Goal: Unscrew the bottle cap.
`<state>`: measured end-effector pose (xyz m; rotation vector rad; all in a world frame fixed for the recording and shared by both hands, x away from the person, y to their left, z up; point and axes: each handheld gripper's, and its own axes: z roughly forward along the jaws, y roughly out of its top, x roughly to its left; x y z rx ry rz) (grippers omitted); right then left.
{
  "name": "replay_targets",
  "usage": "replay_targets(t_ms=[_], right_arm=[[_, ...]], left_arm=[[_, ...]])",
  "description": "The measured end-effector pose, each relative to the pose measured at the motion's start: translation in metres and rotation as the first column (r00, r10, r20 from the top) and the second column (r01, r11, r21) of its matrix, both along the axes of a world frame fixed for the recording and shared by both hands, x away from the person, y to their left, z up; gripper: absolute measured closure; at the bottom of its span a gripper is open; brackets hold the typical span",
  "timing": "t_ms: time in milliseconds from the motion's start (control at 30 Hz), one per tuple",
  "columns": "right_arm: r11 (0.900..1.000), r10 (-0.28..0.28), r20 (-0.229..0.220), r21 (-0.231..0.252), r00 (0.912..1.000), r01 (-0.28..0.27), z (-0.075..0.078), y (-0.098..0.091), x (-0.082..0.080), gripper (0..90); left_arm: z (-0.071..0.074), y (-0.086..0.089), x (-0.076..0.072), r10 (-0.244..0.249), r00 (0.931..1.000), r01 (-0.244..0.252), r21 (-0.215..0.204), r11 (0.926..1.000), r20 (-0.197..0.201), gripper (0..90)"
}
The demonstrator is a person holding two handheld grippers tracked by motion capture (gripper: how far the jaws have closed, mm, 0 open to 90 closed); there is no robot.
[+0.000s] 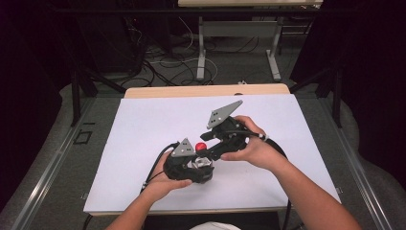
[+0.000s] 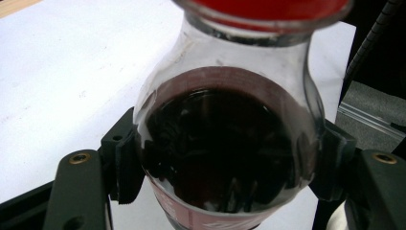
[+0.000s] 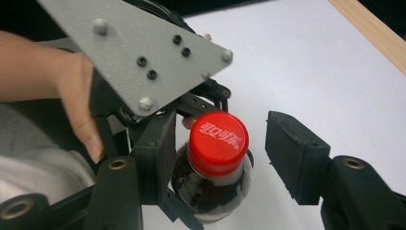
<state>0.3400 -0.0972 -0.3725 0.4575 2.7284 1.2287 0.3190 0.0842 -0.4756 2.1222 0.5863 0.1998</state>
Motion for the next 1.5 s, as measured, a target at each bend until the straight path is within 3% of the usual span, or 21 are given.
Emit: replay_targets(t_ms=[67,167,267,333,400,533,600,633,700,833,900,1000,1100,1133,1167,1233,1300,1400,1500], right_arm=[[0.9985,-0.054,0.001,0.002,0.9985,0.054,-0.001,0.003,-0.005,44.5],[0.9938,-0.110,0.005,-0.014,0.9939,0.110,-0.002,0.007,-0.011,45.3],[0.9811,-0.193,-0.003,-0.014,0.9812,0.193,-0.004,0.012,-0.015,47.6],[0.9765,-0.215,-0.008,-0.021,0.9766,0.214,-0.005,0.014,-0.016,58.2],[0.9801,-0.198,-0.041,-0.018,0.9793,0.198,-0.003,0.013,-0.014,60.6],[0.9977,-0.067,-0.043,-0.011,0.9968,0.066,-0.004,0.009,-0.003,61.2],[0.9995,0.032,-0.067,-0.007,0.9973,-0.032,-0.004,0.006,0.007,61.2],[0.9943,0.104,-0.049,-0.016,0.9933,-0.105,-0.004,0.004,0.012,61.2],[0.9795,0.200,-0.043,-0.015,0.9788,-0.201,-0.004,0.001,0.020,61.2],[0.9336,0.357,-0.034,-0.015,0.9333,-0.358,-0.005,-0.001,0.031,61.1],[0.9166,0.399,-0.025,-0.008,0.9164,-0.400,-0.005,-0.002,0.034,61.1],[0.9041,0.427,-0.018,-0.009,0.9041,-0.427,-0.005,-0.002,0.035,61.1],[0.9126,0.409,-0.023,-0.003,0.9124,-0.409,-0.005,-0.003,0.035,61.0],[0.9220,0.387,-0.038,0.003,0.9213,-0.387,-0.005,-0.003,0.034,60.6],[0.9363,0.351,-0.057,0.013,0.9346,-0.351,-0.005,-0.003,0.033,57.9],[0.9633,0.268,-0.056,0.035,0.9619,-0.266,-0.006,-0.004,0.030,44.0],[0.9850,0.170,-0.034,0.031,0.9848,-0.169,-0.006,-0.005,0.023,41.9],[0.9968,0.075,-0.032,0.031,0.9967,-0.074,-0.006,-0.005,0.010,39.7],[0.9985,-0.034,-0.023,0.043,0.9992,0.035,-0.006,-0.004,0.000,39.7]], left_arm=[[-0.001,-0.001,-0.001,0.015,0.9999,-0.015,-0.020,0.9997,-0.007,29.9],[-0.001,-0.001,-0.001,0.019,0.9998,-0.019,-0.018,0.9996,0.000,29.9],[0.000,0.000,-0.001,0.007,0.9999,-0.007,-0.012,0.9999,-0.011,29.9],[0.001,0.000,-0.001,0.006,1.0000,-0.006,-0.005,1.0000,-0.005,30.0],[0.000,0.000,-0.001,0.014,0.9999,-0.014,-0.015,0.9998,0.002,30.0],[-0.001,0.000,-0.001,0.008,1.0000,-0.008,-0.008,0.9999,0.003,30.0],[-0.001,0.000,-0.001,0.004,1.0000,-0.004,-0.007,1.0000,0.005,30.0],[-0.001,-0.001,-0.002,0.004,1.0000,-0.004,-0.005,1.0000,0.005,30.0],[-0.001,-0.001,-0.003,-0.003,1.0000,0.003,-0.004,1.0000,0.002,30.0],[0.000,-0.002,-0.003,-0.025,0.9997,0.025,0.006,0.9997,-0.001,30.0],[0.000,-0.002,-0.004,-0.032,0.9995,0.032,0.008,0.9995,0.002,30.0],[0.000,-0.003,-0.004,-0.028,0.9996,0.028,0.006,0.9996,0.006,30.0],[0.001,-0.002,-0.004,-0.029,0.9996,0.029,0.009,0.9995,0.000,30.0],[0.001,-0.002,-0.003,-0.024,0.9997,0.024,0.006,0.9997,0.000,30.0],[0.000,-0.002,-0.003,-0.022,0.9998,0.022,0.003,0.9997,-0.001,30.0],[0.000,-0.002,-0.003,-0.007,1.0000,0.007,-0.001,1.0000,0.002,30.0],[-0.001,-0.001,-0.002,0.003,1.0000,-0.003,-0.005,1.0000,0.009,30.0],[0.001,0.001,-0.001,0.008,0.9999,-0.008,-0.005,1.0000,0.007,30.0],[0.001,0.001,-0.001,0.016,0.9998,-0.015,-0.008,0.9999,0.011,29.9]])
